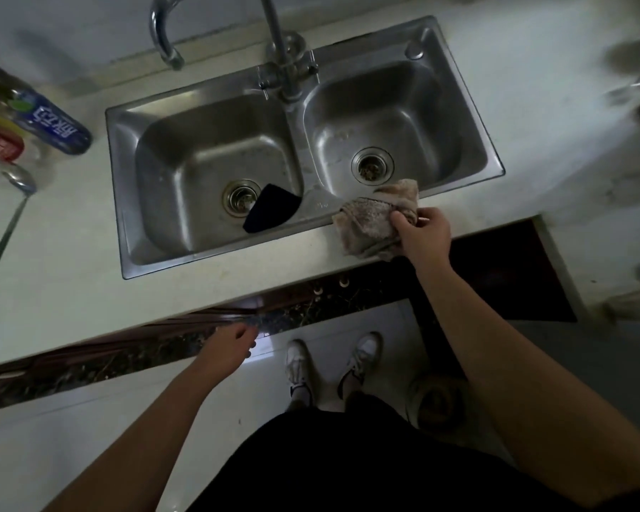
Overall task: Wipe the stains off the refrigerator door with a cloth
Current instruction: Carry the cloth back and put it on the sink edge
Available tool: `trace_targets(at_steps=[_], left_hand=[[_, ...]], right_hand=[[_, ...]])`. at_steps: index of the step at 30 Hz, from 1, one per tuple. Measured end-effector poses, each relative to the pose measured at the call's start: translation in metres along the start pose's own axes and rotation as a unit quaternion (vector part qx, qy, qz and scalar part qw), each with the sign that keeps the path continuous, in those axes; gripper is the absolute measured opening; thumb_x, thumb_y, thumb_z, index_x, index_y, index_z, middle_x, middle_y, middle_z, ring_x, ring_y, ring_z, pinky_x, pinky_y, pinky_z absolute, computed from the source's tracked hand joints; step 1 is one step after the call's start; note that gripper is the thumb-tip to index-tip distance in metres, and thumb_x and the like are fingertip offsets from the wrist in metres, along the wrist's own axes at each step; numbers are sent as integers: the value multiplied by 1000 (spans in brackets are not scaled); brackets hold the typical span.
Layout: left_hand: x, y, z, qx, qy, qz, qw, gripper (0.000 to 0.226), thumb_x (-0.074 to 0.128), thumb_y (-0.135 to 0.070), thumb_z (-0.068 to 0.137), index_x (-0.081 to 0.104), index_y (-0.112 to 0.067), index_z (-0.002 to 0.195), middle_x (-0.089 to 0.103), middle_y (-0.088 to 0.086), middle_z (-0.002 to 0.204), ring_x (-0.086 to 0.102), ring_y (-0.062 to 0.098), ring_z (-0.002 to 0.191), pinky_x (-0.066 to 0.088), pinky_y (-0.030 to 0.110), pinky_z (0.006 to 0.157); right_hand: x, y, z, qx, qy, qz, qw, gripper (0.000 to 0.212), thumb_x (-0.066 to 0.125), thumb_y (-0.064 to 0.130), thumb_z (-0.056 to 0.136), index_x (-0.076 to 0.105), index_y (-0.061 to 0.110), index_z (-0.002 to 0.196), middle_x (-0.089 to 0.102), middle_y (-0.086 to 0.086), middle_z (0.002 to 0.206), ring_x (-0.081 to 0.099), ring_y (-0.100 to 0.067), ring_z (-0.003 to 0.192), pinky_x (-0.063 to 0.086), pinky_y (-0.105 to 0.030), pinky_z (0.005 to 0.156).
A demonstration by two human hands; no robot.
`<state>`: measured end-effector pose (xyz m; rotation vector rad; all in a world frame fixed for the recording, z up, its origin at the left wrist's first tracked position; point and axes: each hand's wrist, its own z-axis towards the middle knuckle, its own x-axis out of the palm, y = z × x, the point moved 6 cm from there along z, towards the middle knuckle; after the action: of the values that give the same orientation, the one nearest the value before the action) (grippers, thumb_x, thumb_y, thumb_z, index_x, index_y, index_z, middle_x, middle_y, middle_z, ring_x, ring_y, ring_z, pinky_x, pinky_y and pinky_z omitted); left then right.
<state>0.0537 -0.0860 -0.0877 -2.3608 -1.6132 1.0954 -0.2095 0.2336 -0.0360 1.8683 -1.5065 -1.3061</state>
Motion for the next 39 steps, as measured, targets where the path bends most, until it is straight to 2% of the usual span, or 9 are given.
trace_targets(at_steps=[4, 8, 12, 17, 22, 26, 31, 36, 39], left_hand=[[0, -2, 5, 2, 8, 6, 1000, 32, 52, -35, 97, 69, -10, 87, 73, 5, 85, 72, 16, 72, 58, 45, 85], [0, -5, 8, 11, 11, 11, 1000, 35, 51, -42, 93, 69, -14, 84, 74, 4, 84, 73, 15, 71, 58, 43, 83], [7, -2, 11, 13, 26, 10, 1000, 33, 50, -42, 93, 69, -17, 83, 74, 2, 84, 73, 18, 74, 58, 43, 84], [14, -5, 11, 2, 23, 11, 1000, 51, 46, -56, 82, 70, -12, 87, 75, 2, 82, 74, 16, 71, 58, 40, 84], [21, -11, 16, 3, 37, 27, 999, 36, 51, -45, 96, 69, -16, 86, 74, 1, 86, 74, 17, 75, 57, 38, 82], [29, -22, 23, 6, 34, 29, 999, 29, 53, -37, 99, 68, -22, 80, 74, 1, 87, 73, 12, 72, 54, 30, 71], [40, -42, 29, 20, 39, 30, 999, 30, 53, -37, 97, 69, -19, 80, 74, 2, 86, 73, 14, 74, 58, 37, 79], [54, -63, 28, 33, 43, 64, 996, 35, 50, -43, 99, 68, -17, 83, 74, -2, 86, 73, 1, 66, 50, 31, 69], [63, -71, 28, 34, 36, 73, 996, 32, 51, -37, 100, 68, -16, 83, 73, -2, 84, 72, 4, 65, 49, 27, 66]], right_hand=[[-13, 8, -12, -133, -36, -162, 977, 44, 77, 43, 80, 55, 23, 113, 57, 2, 110, 63, -23, 100, 44, -30, 76], [-7, 24, -18, -282, 17, -210, 936, 51, 77, 29, 83, 59, 22, 130, 49, -4, 136, 46, -24, 124, 47, -37, 103], [4, 20, -11, -276, 112, -241, 924, 66, 82, 41, 77, 57, 24, 136, 40, -2, 148, 40, -26, 132, 38, -38, 112], [13, 23, -9, -293, 58, -301, 906, 66, 82, 37, 74, 52, 22, 131, 41, -10, 145, 45, -34, 125, 45, -44, 106], [2, 22, -2, -282, 46, -223, 932, 48, 80, 19, 75, 59, 17, 118, 46, -7, 133, 49, -27, 120, 46, -34, 102], [-33, 20, 10, -260, 4, -169, 951, 41, 76, 9, 75, 60, 15, 113, 46, -7, 126, 55, -26, 111, 52, -36, 99], [-98, 20, 49, -231, -58, -198, 951, 40, 72, 11, 77, 61, 13, 116, 48, -14, 126, 58, -32, 109, 52, -38, 98], [-132, 21, 75, -194, -68, -231, 951, 49, 71, 19, 80, 60, 12, 127, 48, -18, 134, 53, -37, 120, 46, -40, 106], [-131, 27, 61, -249, -73, -255, 931, 50, 70, 23, 82, 59, 14, 130, 48, -14, 140, 45, -35, 125, 43, -41, 107]])
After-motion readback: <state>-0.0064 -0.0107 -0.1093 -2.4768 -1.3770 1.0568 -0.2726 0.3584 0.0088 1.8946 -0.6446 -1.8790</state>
